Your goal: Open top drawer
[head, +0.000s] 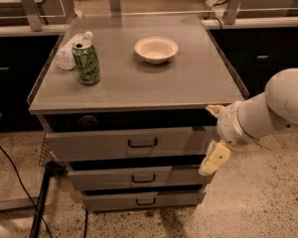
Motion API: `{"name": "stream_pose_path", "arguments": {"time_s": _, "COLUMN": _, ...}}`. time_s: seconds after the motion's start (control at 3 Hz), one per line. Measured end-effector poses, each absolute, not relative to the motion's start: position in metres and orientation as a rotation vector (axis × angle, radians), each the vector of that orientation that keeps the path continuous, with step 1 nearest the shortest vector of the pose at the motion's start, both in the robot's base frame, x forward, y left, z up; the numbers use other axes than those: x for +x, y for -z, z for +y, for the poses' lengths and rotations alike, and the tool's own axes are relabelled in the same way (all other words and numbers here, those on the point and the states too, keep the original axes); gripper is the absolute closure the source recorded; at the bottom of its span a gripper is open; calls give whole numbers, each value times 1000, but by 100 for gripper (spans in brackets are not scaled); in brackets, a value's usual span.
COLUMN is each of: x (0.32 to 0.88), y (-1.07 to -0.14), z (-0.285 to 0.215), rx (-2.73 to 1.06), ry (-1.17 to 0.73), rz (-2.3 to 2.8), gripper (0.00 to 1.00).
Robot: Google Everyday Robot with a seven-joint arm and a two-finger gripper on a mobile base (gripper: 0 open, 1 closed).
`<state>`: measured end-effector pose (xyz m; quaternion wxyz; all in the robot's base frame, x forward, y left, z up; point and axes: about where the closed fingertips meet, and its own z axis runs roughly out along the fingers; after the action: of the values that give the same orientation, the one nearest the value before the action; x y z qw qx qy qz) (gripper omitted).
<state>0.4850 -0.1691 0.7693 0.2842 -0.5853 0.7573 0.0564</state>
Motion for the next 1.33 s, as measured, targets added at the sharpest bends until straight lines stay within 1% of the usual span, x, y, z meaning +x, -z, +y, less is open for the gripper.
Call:
{"name": "stream_pose_path", "arguments": {"time_s": 0.33, "x": 481, "y": -772, "z": -163, "rx": -1570, "ry": -156, "rz": 2030, "gripper": 0}}
{"name": "stream_pose_path", "arguments": {"time_s": 0.67, "x": 435, "y": -806, "z": -161, "rx": -1588, "ry": -190, "rz": 1999, "gripper": 0}}
{"name": "stream_pose_path", "arguments": {"time_s": 1.33, "x": 433, "y": -800, "z": -158, "rx": -1616, "ry": -189, "rz": 2003, "gripper": 0}}
